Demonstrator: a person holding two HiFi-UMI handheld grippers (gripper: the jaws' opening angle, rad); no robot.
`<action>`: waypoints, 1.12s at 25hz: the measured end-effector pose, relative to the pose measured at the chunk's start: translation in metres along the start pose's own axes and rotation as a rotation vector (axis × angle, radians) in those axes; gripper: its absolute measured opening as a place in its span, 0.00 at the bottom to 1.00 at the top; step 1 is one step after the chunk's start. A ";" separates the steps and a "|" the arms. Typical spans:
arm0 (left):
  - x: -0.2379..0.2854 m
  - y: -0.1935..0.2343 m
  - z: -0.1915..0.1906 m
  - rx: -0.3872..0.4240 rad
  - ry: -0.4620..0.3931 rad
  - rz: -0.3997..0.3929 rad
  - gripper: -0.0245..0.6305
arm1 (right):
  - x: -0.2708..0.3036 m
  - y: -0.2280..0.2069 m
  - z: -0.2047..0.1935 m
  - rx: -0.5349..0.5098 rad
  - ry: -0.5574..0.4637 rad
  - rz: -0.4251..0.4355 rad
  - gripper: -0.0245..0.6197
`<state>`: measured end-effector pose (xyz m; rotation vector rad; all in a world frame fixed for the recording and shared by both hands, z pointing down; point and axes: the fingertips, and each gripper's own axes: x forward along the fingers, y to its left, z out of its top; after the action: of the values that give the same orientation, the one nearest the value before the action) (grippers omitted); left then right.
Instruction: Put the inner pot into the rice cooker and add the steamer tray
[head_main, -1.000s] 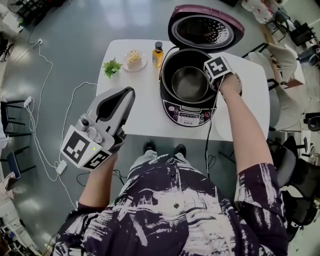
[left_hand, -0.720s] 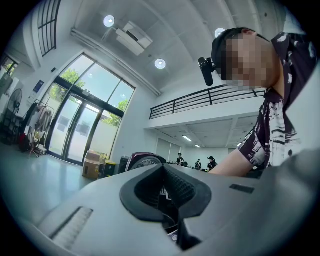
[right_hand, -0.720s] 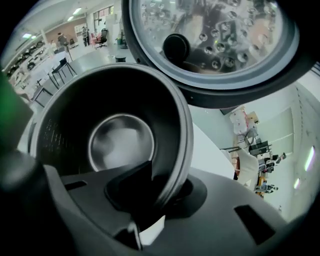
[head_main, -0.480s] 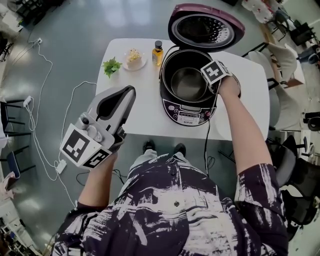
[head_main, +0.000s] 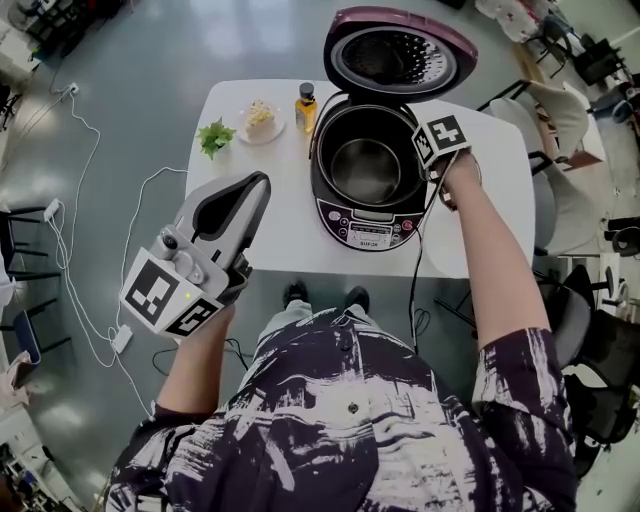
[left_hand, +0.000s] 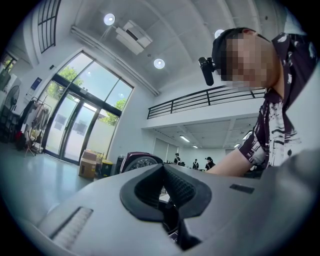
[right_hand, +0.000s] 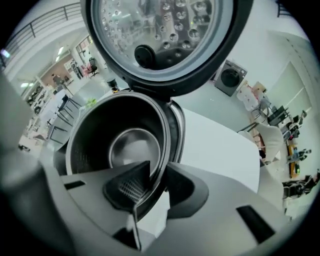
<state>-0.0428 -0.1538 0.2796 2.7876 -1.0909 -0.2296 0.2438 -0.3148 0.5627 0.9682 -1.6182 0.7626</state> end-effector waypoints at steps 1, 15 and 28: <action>0.001 -0.001 0.000 0.000 0.001 -0.003 0.04 | -0.001 0.000 -0.001 0.016 -0.009 0.018 0.18; 0.040 -0.033 -0.011 -0.010 0.033 -0.093 0.04 | -0.076 -0.029 -0.013 0.201 -0.387 0.247 0.08; 0.090 -0.075 -0.031 0.014 0.120 -0.177 0.04 | -0.119 -0.142 -0.219 0.151 -0.835 -0.148 0.20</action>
<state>0.0781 -0.1582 0.2876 2.8692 -0.8238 -0.0724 0.4831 -0.1684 0.5014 1.6355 -2.1701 0.3854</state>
